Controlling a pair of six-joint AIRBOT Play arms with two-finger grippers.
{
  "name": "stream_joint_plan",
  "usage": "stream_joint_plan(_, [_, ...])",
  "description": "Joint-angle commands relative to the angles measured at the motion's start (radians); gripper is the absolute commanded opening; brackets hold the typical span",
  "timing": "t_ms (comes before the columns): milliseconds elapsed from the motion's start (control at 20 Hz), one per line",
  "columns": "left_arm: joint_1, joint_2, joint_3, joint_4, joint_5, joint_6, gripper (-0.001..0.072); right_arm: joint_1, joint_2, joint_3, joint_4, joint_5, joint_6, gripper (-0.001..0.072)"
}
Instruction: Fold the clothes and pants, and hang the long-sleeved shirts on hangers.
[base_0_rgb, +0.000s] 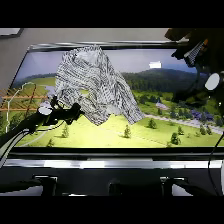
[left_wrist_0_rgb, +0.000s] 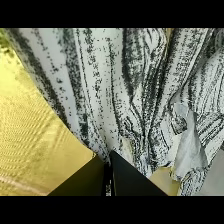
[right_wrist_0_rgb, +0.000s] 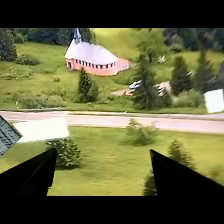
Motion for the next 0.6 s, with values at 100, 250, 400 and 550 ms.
stream_joint_plan(100, [0.0, 0.006, 0.001, 0.0, -0.05, 0.0, 0.0034, -0.121, -0.19, -0.125, 0.605, -0.058, -0.222, 0.0701])
stream_joint_plan(250, [0.0, 0.006, 0.001, 0.0, -0.069, 0.0, 0.0034, -0.048, -0.303, -0.125, 0.615, -0.08, -0.293, 0.07])
stream_joint_plan(400, [0.003, 0.006, 0.001, 0.0, -0.065, -0.008, 0.0034, 0.013, -0.378, -0.125, 0.639, -0.093, -0.352, 0.07])
stream_joint_plan(550, [0.019, 0.006, 0.001, 0.0, -0.069, -0.008, 0.0034, 0.056, -0.405, -0.125, 0.733, -0.103, -0.41, 0.0698])
